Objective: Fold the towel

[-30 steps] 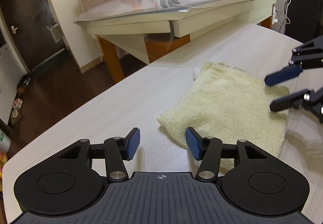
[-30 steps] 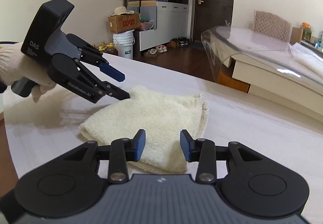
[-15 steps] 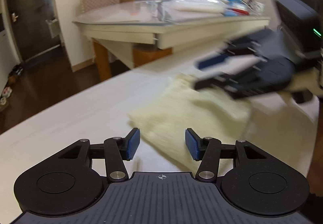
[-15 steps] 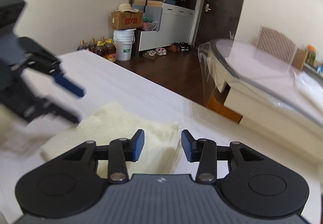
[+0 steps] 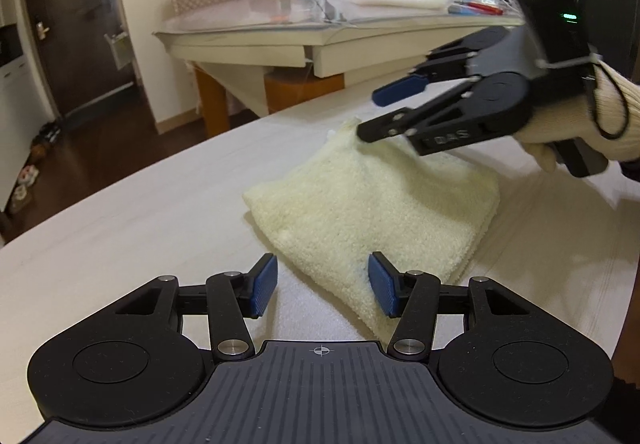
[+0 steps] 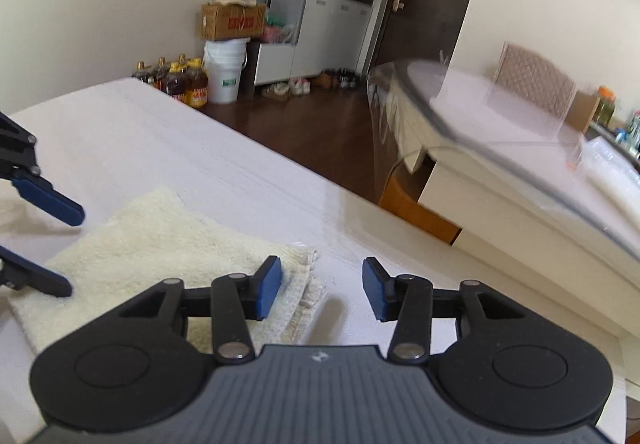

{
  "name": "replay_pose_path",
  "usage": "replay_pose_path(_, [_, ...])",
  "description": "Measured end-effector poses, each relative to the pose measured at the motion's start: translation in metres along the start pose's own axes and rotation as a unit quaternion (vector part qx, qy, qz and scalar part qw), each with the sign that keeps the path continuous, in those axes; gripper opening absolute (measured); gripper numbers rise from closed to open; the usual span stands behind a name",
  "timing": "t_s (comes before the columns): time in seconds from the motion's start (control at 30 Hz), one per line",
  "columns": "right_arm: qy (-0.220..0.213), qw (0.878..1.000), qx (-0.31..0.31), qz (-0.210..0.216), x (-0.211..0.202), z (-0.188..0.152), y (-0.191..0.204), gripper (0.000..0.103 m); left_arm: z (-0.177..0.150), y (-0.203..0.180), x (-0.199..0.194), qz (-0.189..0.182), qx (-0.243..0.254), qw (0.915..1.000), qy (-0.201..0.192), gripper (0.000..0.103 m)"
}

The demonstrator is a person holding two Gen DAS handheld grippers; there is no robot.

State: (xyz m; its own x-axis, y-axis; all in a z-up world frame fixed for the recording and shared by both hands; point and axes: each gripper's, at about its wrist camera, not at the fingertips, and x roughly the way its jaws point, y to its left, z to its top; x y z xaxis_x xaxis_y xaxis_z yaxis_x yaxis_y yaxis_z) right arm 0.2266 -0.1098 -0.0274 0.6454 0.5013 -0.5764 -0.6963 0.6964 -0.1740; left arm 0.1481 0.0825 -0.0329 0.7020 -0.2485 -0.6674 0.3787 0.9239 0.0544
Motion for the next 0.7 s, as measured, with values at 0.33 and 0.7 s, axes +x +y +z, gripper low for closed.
replay_pose_path(0.33, [0.012,1.0,-0.021,0.0,-0.053,-0.042,0.022,0.046,-0.011,-0.023,-0.009,0.009,0.009,0.9999,-0.005,0.054])
replay_pose_path(0.7, [0.003,1.0,-0.003,-0.016,-0.066,-0.054,0.027,0.047,-0.018,-0.018,-0.012,0.016,-0.031,0.9994,-0.006,0.057])
